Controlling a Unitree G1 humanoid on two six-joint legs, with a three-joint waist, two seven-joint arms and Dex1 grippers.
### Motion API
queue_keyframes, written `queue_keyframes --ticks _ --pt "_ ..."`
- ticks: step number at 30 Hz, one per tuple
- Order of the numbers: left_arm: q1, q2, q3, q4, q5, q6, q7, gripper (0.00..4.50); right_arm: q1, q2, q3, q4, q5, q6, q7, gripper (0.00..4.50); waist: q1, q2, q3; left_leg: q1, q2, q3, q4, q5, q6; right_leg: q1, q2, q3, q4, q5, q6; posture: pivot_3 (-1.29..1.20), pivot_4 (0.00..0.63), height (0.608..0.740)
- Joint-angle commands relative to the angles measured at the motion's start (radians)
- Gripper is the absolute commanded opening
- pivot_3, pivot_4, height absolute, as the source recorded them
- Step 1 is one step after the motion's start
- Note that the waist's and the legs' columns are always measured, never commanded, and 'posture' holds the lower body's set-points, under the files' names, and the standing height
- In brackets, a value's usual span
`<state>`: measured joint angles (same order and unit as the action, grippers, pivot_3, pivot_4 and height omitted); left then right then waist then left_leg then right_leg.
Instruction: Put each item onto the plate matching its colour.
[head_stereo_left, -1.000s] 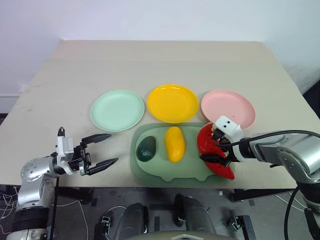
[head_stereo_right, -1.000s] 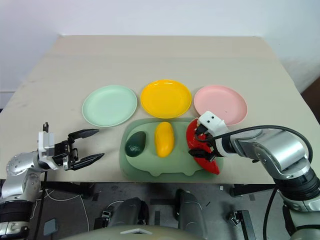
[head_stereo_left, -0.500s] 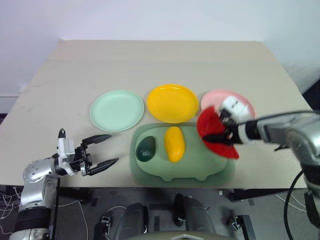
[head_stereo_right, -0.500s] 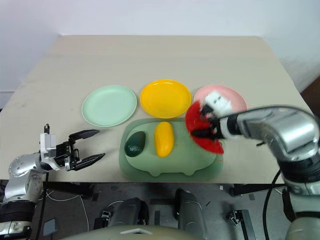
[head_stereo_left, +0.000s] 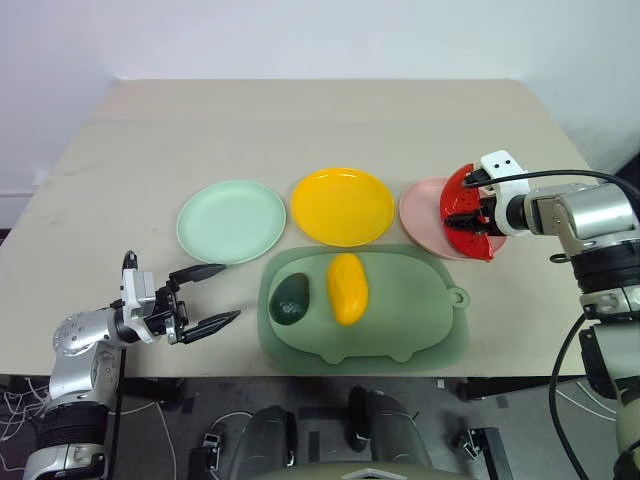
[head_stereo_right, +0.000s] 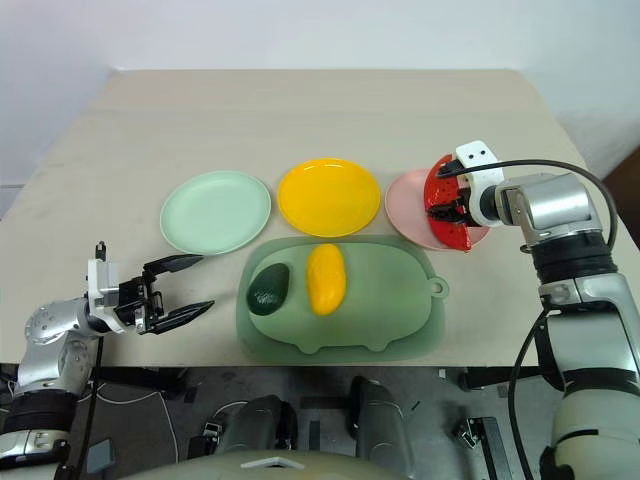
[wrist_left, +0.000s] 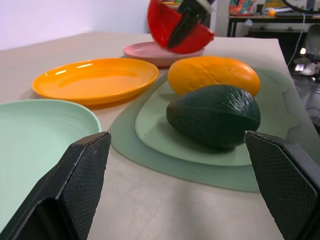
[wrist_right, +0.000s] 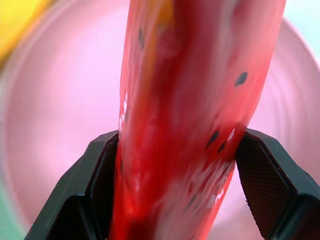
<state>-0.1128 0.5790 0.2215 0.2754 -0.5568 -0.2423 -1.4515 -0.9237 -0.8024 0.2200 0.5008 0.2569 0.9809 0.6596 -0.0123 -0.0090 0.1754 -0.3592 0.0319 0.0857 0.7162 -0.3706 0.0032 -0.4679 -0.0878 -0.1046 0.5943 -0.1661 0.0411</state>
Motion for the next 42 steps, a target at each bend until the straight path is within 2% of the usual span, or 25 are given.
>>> queue_keyframes --ticks 1,4,5,10,15,17,20,22,24,26,34,38,42 --pt "-0.002 0.009 0.018 -0.008 -0.008 -0.015 -0.004 4.5 -0.054 0.001 -0.015 0.06 -0.055 -0.066 0.027 3.47 -0.002 0.0 0.0 0.0 0.0 0.0 0.0 0.0 0.0 0.0 0.0 0.0 0.0 0.0 0.0 0.0 0.15 0.733" --pt "0.006 0.009 0.019 -0.021 -0.008 -0.016 0.002 4.5 -0.056 -0.023 -0.022 0.048 -0.073 -0.095 0.077 4.34 -0.003 0.001 0.0 0.0 0.0 0.0 0.0 0.0 0.0 0.0 0.0 0.0 0.0 0.0 0.0 0.0 0.15 0.733" --pt "0.008 0.01 0.021 -0.025 -0.01 -0.015 0.004 4.5 -0.05 -0.042 -0.023 0.021 -0.072 -0.09 0.107 4.42 -0.002 0.001 0.001 0.0 0.0 0.0 0.0 0.0 0.0 0.0 0.0 0.0 0.0 0.0 0.0 0.0 0.15 0.733" --pt "0.016 0.016 0.032 -0.038 -0.021 -0.008 0.004 4.5 -0.033 -0.154 -0.053 -0.122 -0.044 -0.036 0.249 4.42 0.001 0.005 0.003 0.0 0.001 0.0 0.0 0.0 0.0 -0.001 -0.001 0.0 0.0 0.0 0.0 0.0 0.15 0.733" --pt "0.021 0.03 0.04 -0.028 -0.024 -0.01 -0.007 4.5 -0.041 -0.294 -0.122 -0.325 0.057 0.065 0.404 4.42 0.001 0.007 0.004 -0.001 0.001 -0.001 0.0 0.0 0.0 -0.001 -0.001 0.0 0.0 0.0 0.0 0.0 0.15 0.733" --pt "0.018 0.034 0.041 -0.02 -0.024 -0.012 -0.011 4.5 -0.041 -0.317 -0.148 -0.389 0.101 0.119 0.433 4.42 -0.002 0.007 0.004 -0.001 0.001 -0.001 0.0 0.0 0.0 -0.002 -0.001 0.0 0.0 0.0 0.0 0.0 0.15 0.733" --pt "0.003 0.036 0.04 0.001 -0.021 -0.017 -0.016 4.5 -0.03 -0.282 -0.219 -0.626 0.254 0.299 0.434 4.42 -0.006 0.008 0.005 0.0 0.002 0.0 0.0 0.0 0.0 -0.002 -0.001 0.0 0.0 0.0 0.0 0.0 0.15 0.733" --pt "-0.005 0.035 0.038 0.011 -0.019 -0.019 -0.019 4.5 -0.023 -0.214 -0.237 -0.724 0.305 0.416 0.379 4.42 -0.005 0.008 0.005 -0.001 0.002 0.0 -0.001 0.0 0.0 -0.003 0.0 0.0 0.001 0.0 0.0 0.0 0.15 0.733" --pt "-0.013 0.033 0.035 0.02 -0.017 -0.02 -0.021 4.5 -0.024 -0.1 -0.25 -0.808 0.339 0.567 0.3 4.42 -0.004 0.007 0.004 -0.001 0.002 -0.001 -0.001 0.0 0.0 -0.002 0.0 0.0 0.001 0.0 0.0 0.0 0.15 0.733" --pt "-0.019 0.032 0.033 0.025 -0.016 -0.021 -0.023 4.5 -0.006 -0.001 -0.252 -0.846 0.361 0.628 0.203 4.42 -0.001 0.007 0.004 -0.001 0.002 0.0 0.0 0.0 0.0 -0.002 -0.001 0.0 0.001 0.0 -0.001 0.0 0.15 0.733" --pt "-0.001 0.032 0.035 0.009 -0.016 -0.018 -0.025 4.5 0.132 0.288 -0.229 -0.827 0.484 0.634 -0.234 4.42 -0.001 0.007 0.004 -0.013 -0.001 -0.003 0.003 0.003 -0.005 -0.008 -0.003 -0.004 0.002 0.001 0.001 0.0 0.15 0.733" --pt "0.012 0.032 0.037 -0.006 -0.018 -0.012 -0.02 4.5 0.167 0.364 -0.223 -0.8 0.517 0.634 -0.416 4.42 -0.002 0.006 0.004 -0.013 -0.001 -0.001 0.003 0.003 -0.005 -0.008 -0.002 -0.004 0.002 0.001 0.001 0.0 0.15 0.733" --pt "0.027 0.034 0.041 -0.018 -0.02 -0.01 -0.016 4.5 0.184 0.425 -0.252 -0.744 0.645 0.634 -0.583 4.42 -0.002 0.006 0.004 -0.012 -0.001 -0.002 0.004 0.001 -0.001 -0.007 -0.002 -0.004 0.002 0.001 0.001 0.0 0.15 0.733"
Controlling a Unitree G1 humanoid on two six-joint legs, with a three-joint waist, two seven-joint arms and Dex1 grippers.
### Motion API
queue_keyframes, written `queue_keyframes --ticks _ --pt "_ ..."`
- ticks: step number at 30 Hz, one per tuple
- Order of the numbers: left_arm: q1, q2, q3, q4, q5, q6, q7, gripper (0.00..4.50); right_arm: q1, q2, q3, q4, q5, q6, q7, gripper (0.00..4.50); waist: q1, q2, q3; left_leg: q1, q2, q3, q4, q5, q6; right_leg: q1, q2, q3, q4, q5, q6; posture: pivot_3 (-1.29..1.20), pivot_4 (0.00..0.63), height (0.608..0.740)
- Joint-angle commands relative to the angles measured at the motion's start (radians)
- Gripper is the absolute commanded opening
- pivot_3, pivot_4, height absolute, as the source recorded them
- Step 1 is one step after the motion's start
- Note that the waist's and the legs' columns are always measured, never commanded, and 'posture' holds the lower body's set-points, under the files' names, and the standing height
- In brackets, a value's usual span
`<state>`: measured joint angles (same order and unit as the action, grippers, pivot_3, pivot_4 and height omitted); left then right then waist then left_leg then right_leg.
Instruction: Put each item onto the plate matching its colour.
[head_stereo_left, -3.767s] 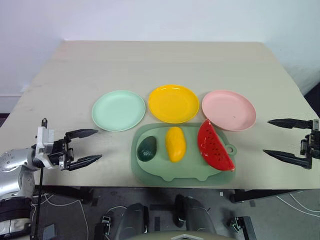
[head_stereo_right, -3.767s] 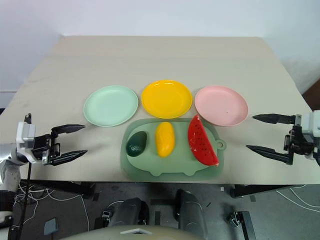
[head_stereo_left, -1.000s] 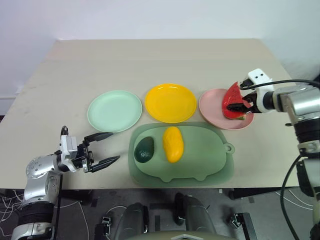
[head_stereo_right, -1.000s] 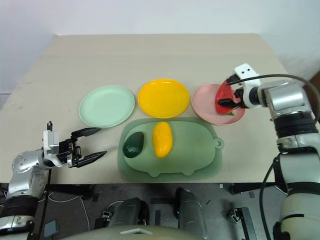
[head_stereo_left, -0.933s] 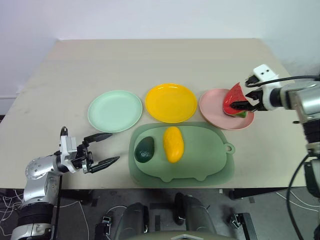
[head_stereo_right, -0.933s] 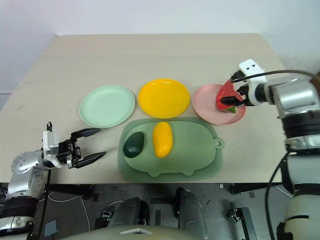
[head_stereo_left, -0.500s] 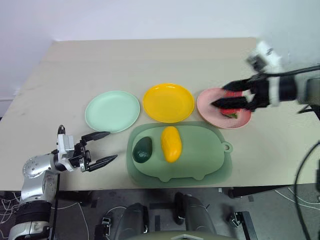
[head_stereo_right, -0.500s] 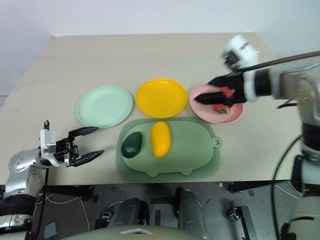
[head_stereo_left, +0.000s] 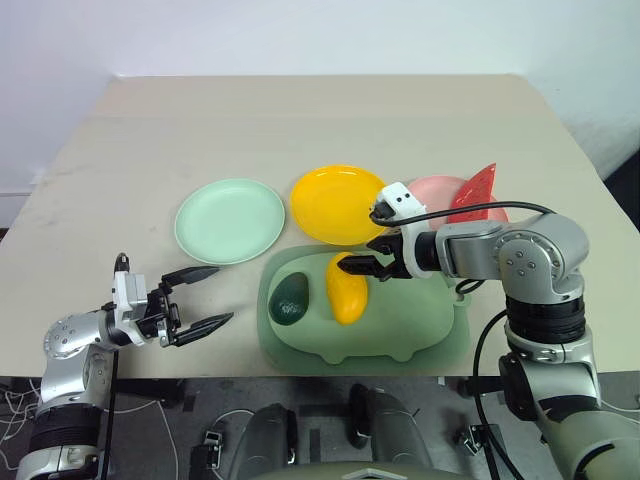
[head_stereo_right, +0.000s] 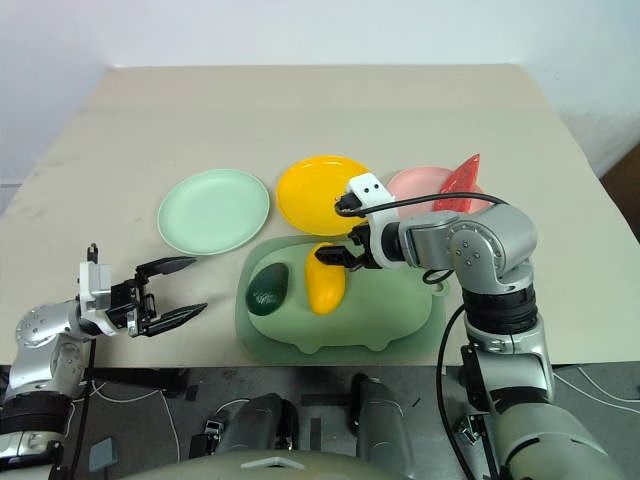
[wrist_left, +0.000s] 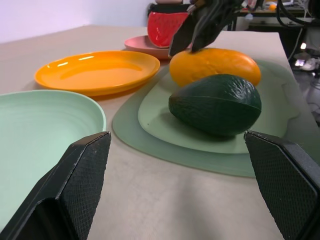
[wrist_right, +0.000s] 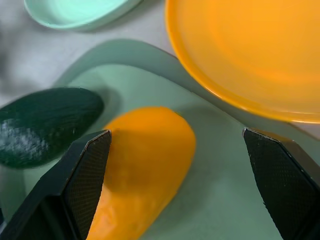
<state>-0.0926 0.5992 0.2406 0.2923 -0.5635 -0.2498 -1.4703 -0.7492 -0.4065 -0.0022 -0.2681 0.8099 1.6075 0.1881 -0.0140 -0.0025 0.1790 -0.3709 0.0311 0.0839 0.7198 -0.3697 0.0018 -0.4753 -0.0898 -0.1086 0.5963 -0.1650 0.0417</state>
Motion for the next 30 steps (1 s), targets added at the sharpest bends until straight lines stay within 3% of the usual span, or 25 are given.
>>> queue_keyframes --ticks 1,14,22,27,30 --pt "0.012 0.014 0.023 -0.039 -0.014 -0.002 0.004 4.5 0.014 0.033 -0.021 0.026 0.129 0.007 -0.147 4.42 0.0 0.0 0.0 0.0 0.0 0.0 0.0 0.0 0.0 0.0 0.0 0.0 0.0 0.0 0.0 0.0 0.15 0.733" --pt "0.033 0.013 0.019 -0.083 -0.012 0.012 0.031 4.5 0.021 -0.005 0.106 0.071 0.536 0.007 -0.468 4.42 0.001 0.0 -0.001 0.0 0.0 -0.001 0.0 0.0 0.001 0.001 0.0 0.0 0.0 0.0 0.0 0.0 0.15 0.733" --pt "0.037 0.015 0.016 -0.112 -0.01 0.031 0.05 4.5 -0.004 -0.026 0.158 0.065 0.576 0.007 -0.524 4.42 0.0 0.0 -0.001 0.0 0.001 -0.002 0.0 0.0 0.001 0.001 0.0 0.0 0.0 0.0 0.0 0.0 0.15 0.733" --pt "0.033 0.016 0.012 -0.121 -0.008 0.038 0.06 4.5 -0.011 -0.025 0.15 0.062 0.555 0.007 -0.508 3.22 0.0 0.0 -0.001 0.0 0.001 -0.003 0.0 0.0 0.001 0.001 0.0 0.0 0.0 0.0 0.0 0.0 0.15 0.733" --pt "0.027 0.016 0.009 -0.128 -0.008 0.045 0.066 4.5 -0.066 -0.051 0.09 0.113 0.592 0.007 -0.456 3.18 0.0 0.0 -0.001 -0.001 0.001 -0.003 0.0 0.0 0.001 0.001 0.0 0.0 0.0 0.0 0.0 0.0 0.15 0.733"
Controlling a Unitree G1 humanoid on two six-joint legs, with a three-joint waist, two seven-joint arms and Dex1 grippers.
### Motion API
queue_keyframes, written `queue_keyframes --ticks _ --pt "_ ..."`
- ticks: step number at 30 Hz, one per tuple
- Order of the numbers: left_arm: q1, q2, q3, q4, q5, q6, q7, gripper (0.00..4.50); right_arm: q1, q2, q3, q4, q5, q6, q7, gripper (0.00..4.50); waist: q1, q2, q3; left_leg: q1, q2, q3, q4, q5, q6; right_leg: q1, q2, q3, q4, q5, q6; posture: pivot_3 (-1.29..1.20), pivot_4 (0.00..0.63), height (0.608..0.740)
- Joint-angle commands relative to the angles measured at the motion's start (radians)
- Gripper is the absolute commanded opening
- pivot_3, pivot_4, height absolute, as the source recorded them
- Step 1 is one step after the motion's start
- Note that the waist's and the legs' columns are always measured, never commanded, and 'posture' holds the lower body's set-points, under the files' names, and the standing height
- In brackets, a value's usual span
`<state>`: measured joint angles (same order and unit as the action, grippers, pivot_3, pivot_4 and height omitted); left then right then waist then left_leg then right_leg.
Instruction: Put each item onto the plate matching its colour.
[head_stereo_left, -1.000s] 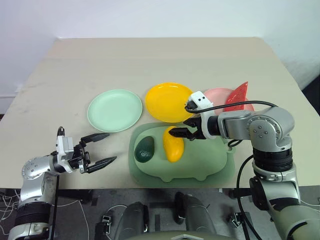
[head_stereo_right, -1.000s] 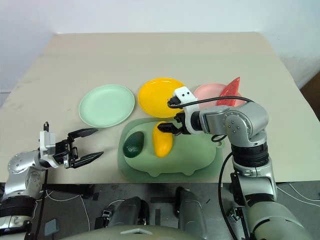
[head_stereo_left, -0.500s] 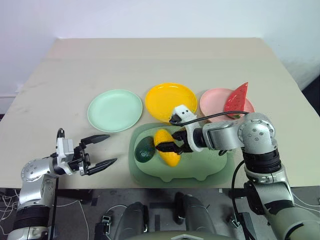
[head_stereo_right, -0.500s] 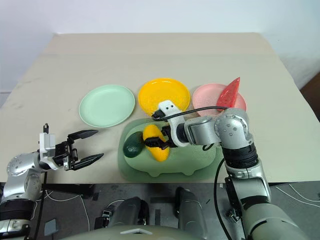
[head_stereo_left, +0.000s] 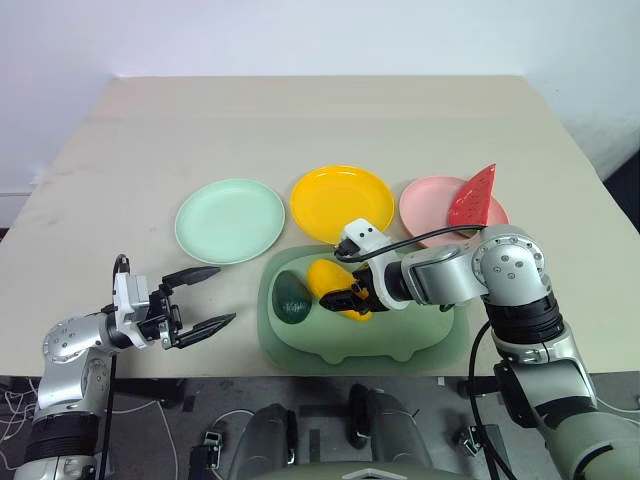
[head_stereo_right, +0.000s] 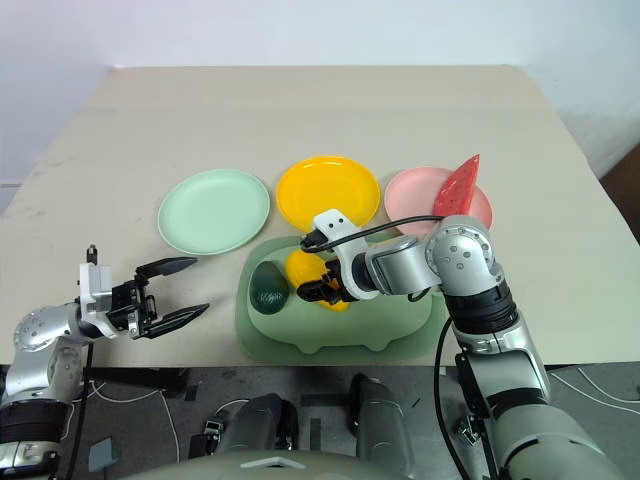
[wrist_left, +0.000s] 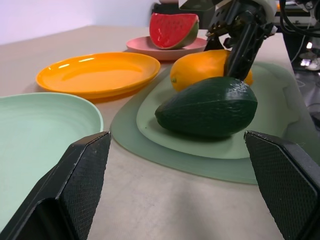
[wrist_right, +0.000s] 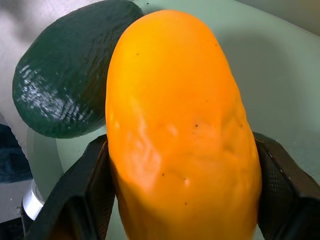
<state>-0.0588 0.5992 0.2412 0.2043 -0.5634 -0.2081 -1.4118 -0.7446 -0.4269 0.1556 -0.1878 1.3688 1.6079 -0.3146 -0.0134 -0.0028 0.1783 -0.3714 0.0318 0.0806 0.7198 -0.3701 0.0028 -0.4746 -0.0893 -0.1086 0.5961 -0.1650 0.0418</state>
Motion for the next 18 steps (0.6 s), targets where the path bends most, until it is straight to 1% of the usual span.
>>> queue_keyframes --ticks 1,3,6,9,12,15,18 --pt "-0.009 0.016 0.009 -0.042 -0.008 0.006 0.009 4.5 -0.095 -0.042 -0.089 0.053 0.042 0.006 0.072 3.18 0.0 0.0 0.0 0.0 0.0 0.0 0.0 0.0 0.0 0.0 0.0 0.0 0.0 0.0 0.0 0.0 0.15 0.733" --pt "-0.011 0.017 0.009 -0.042 -0.007 0.009 0.009 4.5 -0.156 -0.059 -0.137 0.108 0.038 -0.005 0.125 3.18 0.0 0.0 0.0 0.0 0.0 0.0 0.0 0.0 0.0 0.0 0.0 0.0 0.0 0.0 0.0 0.0 0.15 0.733" --pt "-0.019 0.017 0.007 -0.04 -0.005 0.013 0.01 4.5 -0.249 -0.084 -0.162 0.212 -0.08 -0.073 0.208 3.18 0.0 0.0 0.0 0.0 0.0 0.0 0.0 0.0 0.0 0.0 0.001 0.0 0.0 0.0 0.0 0.0 0.15 0.733" --pt "-0.029 0.016 0.003 -0.029 -0.002 0.012 0.008 4.5 -0.305 -0.09 -0.095 0.323 -0.281 -0.208 0.29 3.18 -0.001 0.0 0.0 0.0 0.0 0.0 -0.001 0.0 0.0 0.0 0.002 0.0 0.0 0.0 0.0 0.0 0.15 0.733" --pt "-0.037 0.014 0.001 -0.017 0.0 0.008 0.003 4.5 -0.344 -0.056 -0.022 0.455 -0.463 -0.354 0.381 3.18 -0.003 0.0 0.0 0.0 0.0 0.002 -0.001 0.0 0.0 0.0 0.002 0.0 0.0 0.0 0.0 0.0 0.15 0.733" --pt "-0.042 0.012 0.002 0.0 0.002 -0.001 -0.005 4.5 -0.377 -0.001 0.038 0.6 -0.614 -0.482 0.481 3.18 -0.008 0.0 0.0 -0.001 0.0 0.003 -0.001 0.0 0.0 -0.001 0.002 0.0 0.0 0.0 0.0 0.0 0.15 0.733" --pt "-0.042 0.011 0.003 0.01 0.002 -0.008 -0.011 4.5 -0.397 0.037 0.047 0.677 -0.704 -0.536 0.549 3.18 -0.007 0.001 0.0 -0.001 0.0 0.004 -0.001 0.0 0.0 -0.002 0.002 0.0 0.0 0.0 0.0 0.0 0.15 0.733"
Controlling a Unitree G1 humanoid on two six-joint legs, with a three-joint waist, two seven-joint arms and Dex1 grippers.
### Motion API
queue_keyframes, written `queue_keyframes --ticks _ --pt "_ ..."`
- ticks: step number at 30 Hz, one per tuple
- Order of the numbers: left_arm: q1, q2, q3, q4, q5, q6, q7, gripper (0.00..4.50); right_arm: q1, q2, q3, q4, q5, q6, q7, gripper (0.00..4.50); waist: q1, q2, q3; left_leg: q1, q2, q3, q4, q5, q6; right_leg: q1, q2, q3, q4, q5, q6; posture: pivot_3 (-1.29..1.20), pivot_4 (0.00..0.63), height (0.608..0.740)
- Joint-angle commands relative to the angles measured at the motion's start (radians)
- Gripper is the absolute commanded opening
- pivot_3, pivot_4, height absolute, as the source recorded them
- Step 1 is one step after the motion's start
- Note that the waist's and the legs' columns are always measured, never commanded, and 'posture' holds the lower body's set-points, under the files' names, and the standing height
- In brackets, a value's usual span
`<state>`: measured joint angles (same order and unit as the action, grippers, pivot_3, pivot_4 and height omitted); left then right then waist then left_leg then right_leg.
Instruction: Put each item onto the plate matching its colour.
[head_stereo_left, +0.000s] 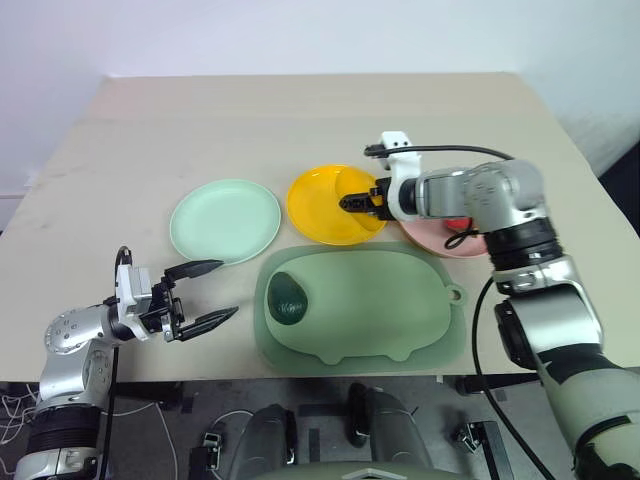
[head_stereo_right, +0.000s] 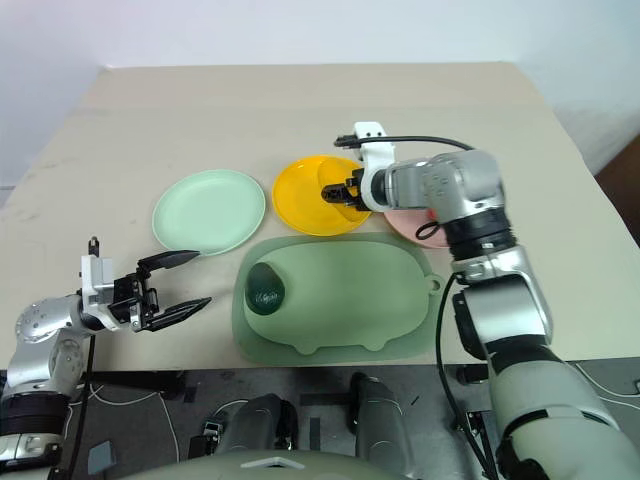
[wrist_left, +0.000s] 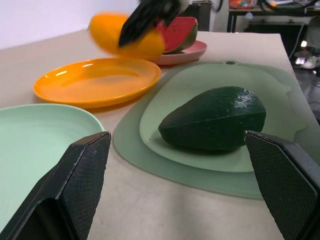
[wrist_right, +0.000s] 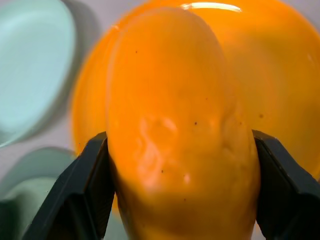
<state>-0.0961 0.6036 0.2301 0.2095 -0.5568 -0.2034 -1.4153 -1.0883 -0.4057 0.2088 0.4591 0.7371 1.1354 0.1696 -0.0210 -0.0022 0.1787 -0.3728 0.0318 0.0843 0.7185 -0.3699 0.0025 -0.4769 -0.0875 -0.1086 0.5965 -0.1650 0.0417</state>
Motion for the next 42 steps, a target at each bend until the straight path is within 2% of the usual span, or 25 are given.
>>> queue_keyframes --ticks 1,2,6,9,13,16,19,23,27,31,35,38,42 --pt "-0.003 0.007 0.015 0.009 -0.006 -0.018 -0.011 4.5 -0.058 0.033 -0.008 0.059 -0.098 -0.082 0.083 3.18 0.001 0.0 0.0 0.0 0.0 0.0 0.0 0.0 0.0 0.0 0.0 0.0 0.0 0.0 0.0 0.0 0.15 0.733" --pt "0.0 0.007 0.017 0.013 -0.006 -0.023 -0.013 4.5 -0.061 0.048 -0.01 0.084 -0.123 -0.101 0.1 3.18 0.001 0.0 0.0 0.0 0.0 0.0 0.0 0.001 -0.001 0.0 0.0 0.0 0.0 0.0 0.0 0.0 0.15 0.733" --pt "0.013 0.006 0.02 0.018 -0.009 -0.034 -0.019 4.5 -0.061 0.06 -0.035 0.087 -0.18 -0.128 0.167 4.48 0.004 0.0 0.0 0.0 0.0 0.0 0.0 0.001 -0.001 0.0 -0.001 0.0 -0.001 0.0 0.0 0.0 0.15 0.733" --pt "0.017 0.008 0.023 0.02 -0.012 -0.038 -0.025 4.5 -0.034 0.017 -0.055 -0.023 -0.177 -0.093 0.241 4.48 0.006 0.001 0.0 0.0 0.0 0.0 0.0 0.001 -0.001 0.0 -0.001 0.0 -0.001 0.0 0.0 0.0 0.15 0.733" --pt "0.005 0.015 0.023 0.023 -0.014 -0.038 -0.034 4.5 0.074 -0.142 -0.08 -0.291 -0.123 -0.041 0.414 4.48 0.013 0.0 0.0 -0.001 0.0 -0.001 0.0 0.0 -0.001 0.001 -0.001 -0.001 -0.001 0.0 0.0 0.0 0.15 0.733" --pt "-0.012 0.025 0.022 0.029 -0.016 -0.037 -0.048 4.5 0.24 -0.307 -0.158 -0.498 -0.082 -0.088 0.554 4.48 0.02 0.0 0.0 -0.001 0.0 -0.003 0.0 0.0 0.0 0.002 -0.002 -0.002 -0.002 0.0 0.0 0.0 0.15 0.733" --pt "-0.038 0.035 0.015 0.043 -0.016 -0.036 -0.075 4.5 0.427 -0.422 -0.258 -0.602 -0.077 -0.186 0.66 4.48 0.023 0.0 0.0 -0.001 -0.001 -0.002 0.0 0.0 0.001 0.002 -0.002 -0.002 -0.003 0.0 0.0 0.0 0.15 0.733" --pt "-0.082 0.037 -0.006 0.061 -0.014 -0.033 -0.113 4.5 0.637 -0.514 -0.349 -0.656 -0.101 -0.338 0.79 4.48 0.02 0.0 0.0 0.002 -0.001 -0.001 0.0 0.0 0.0 0.003 -0.001 -0.002 -0.003 0.0 0.0 0.0 0.15 0.733" --pt "-0.218 0.031 -0.101 0.127 -0.004 -0.026 -0.193 4.5 0.901 -0.534 -0.481 -0.715 -0.107 -0.518 0.917 4.48 0.033 -0.001 0.0 0.003 0.0 -0.002 0.001 0.001 -0.002 0.004 0.001 -0.002 -0.003 0.0 0.0 0.0 0.15 0.733" --pt "-0.337 0.041 -0.224 0.22 -0.012 -0.055 -0.199 4.5 1.07 -0.529 -0.501 -0.75 -0.173 -0.707 0.998 4.48 0.034 -0.002 0.001 0.005 -0.001 -0.002 0.002 0.001 -0.002 0.006 0.0 -0.001 -0.003 0.0 0.0 0.0 0.15 0.733" --pt "-0.47 0.046 -0.378 0.329 -0.034 -0.107 -0.199 4.5 1.152 -0.492 -0.513 -0.765 -0.197 -0.805 1.0 4.48 0.033 -0.002 0.001 0.009 -0.001 -0.002 0.002 0.001 -0.002 0.01 0.0 -0.002 -0.003 0.0 0.0 0.0 0.15 0.733" --pt "-0.554 0.047 -0.498 0.398 -0.064 -0.145 -0.199 4.5 1.18 -0.474 -0.519 -0.787 -0.191 -0.803 0.971 4.48 0.034 -0.003 0.001 0.016 -0.001 -0.003 0.0 0.001 -0.002 0.015 0.0 0.0 -0.004 0.0 0.0 0.0 0.15 0.733" --pt "-0.665 0.034 -0.671 0.476 -0.116 -0.17 -0.199 4.5 1.235 -0.458 -0.53 -0.829 -0.207 -0.787 0.915 4.48 0.035 -0.003 0.002 0.016 -0.001 -0.004 0.0 0.0 -0.001 0.015 0.0 0.0 -0.004 -0.001 0.0 0.0 0.15 0.733"
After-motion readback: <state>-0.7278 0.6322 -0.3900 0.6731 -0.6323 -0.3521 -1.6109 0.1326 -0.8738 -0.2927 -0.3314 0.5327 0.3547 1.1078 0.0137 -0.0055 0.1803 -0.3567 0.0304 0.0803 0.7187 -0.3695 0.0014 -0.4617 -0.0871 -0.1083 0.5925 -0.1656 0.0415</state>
